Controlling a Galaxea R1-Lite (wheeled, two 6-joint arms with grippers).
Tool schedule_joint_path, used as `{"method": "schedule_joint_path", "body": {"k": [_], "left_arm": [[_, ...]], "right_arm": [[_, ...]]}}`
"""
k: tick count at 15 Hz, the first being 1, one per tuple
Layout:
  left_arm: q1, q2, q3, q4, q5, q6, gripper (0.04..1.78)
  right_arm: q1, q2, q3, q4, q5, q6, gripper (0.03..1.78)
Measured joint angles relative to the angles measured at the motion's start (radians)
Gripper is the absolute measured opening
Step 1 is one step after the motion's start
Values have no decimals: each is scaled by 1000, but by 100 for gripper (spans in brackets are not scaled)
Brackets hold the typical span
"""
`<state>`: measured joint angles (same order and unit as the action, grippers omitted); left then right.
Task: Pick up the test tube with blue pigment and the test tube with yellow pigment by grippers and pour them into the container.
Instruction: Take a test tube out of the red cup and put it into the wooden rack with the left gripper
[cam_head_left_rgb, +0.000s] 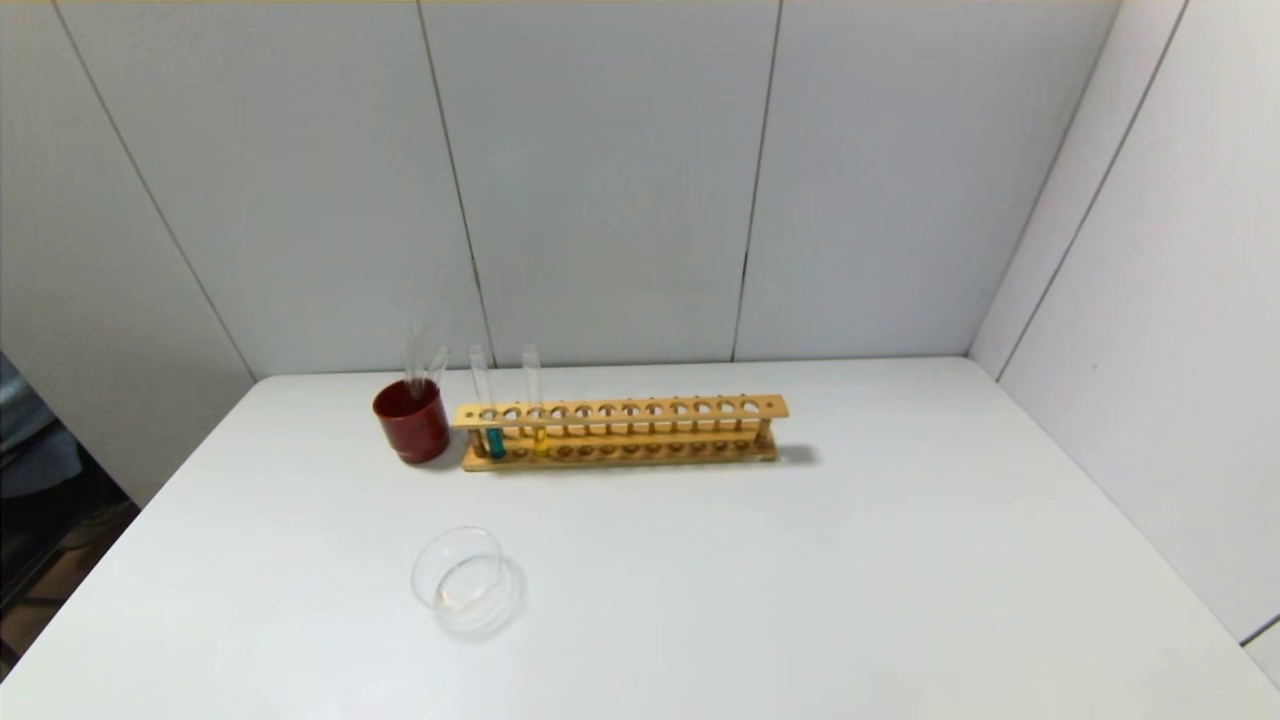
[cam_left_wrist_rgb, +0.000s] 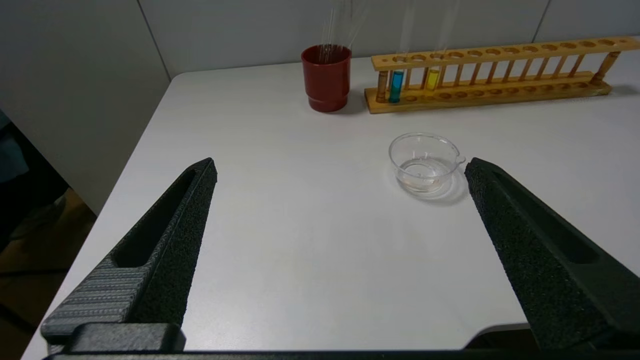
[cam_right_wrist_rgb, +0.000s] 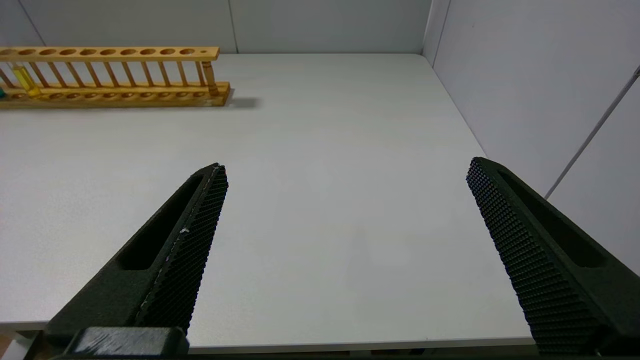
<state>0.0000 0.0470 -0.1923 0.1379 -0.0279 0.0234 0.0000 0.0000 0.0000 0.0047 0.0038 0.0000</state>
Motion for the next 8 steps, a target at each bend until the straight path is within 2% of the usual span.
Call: {"method": "schedule_joint_path", "body": {"k": [3,8], "left_arm": [[-10,120,-230,149,-22,17,175],[-24,499,-552,192,-88,113,175]], "right_arm": [[0,0,0,0,0,0,175],[0,0,0,0,0,0,175]]}}
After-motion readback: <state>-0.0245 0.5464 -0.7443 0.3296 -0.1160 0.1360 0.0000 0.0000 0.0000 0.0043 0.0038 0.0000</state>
